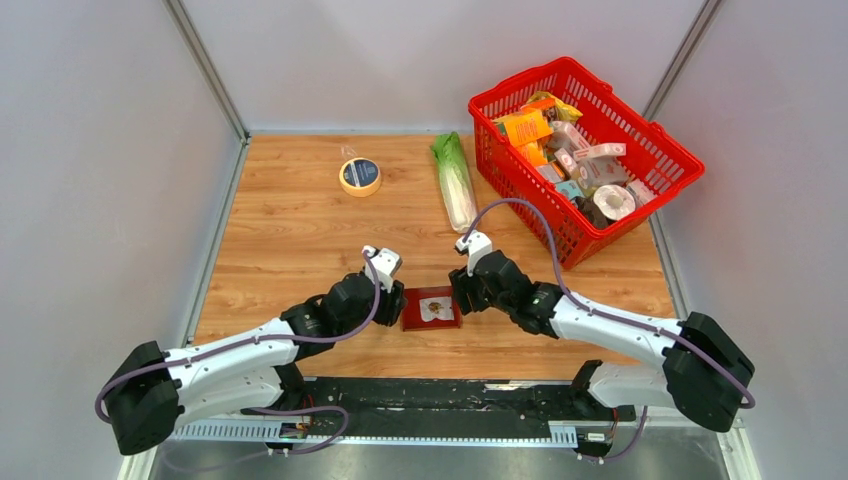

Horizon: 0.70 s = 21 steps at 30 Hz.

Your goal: Fold the paper box

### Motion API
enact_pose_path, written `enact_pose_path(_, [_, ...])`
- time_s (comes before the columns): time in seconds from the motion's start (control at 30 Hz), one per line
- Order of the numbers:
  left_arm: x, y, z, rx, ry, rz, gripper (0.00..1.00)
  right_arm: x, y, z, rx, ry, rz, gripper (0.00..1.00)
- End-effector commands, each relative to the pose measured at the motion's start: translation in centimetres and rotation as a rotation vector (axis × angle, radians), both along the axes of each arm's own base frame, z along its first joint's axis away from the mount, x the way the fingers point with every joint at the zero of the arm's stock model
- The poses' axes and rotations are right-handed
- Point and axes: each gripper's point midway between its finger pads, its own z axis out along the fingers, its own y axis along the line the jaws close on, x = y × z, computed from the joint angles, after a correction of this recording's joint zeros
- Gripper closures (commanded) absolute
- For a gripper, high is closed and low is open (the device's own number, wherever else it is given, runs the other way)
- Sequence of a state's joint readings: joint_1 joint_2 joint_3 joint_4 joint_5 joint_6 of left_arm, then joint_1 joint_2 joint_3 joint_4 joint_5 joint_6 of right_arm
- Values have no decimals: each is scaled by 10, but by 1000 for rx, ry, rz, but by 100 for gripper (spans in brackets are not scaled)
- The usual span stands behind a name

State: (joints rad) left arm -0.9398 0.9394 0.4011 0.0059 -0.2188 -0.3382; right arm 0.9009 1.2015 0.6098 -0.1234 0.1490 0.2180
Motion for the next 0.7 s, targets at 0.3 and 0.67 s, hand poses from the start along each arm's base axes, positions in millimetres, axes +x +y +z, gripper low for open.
enact_pose_path(0.3, [17, -19, 31, -26, -97, -44, 60, 20, 27, 35, 102, -134, 25, 63])
enact_pose_path(0.67, [18, -30, 29, -36, -54, -53, 82, 16, 29, 28, 97, -98, 8, 87])
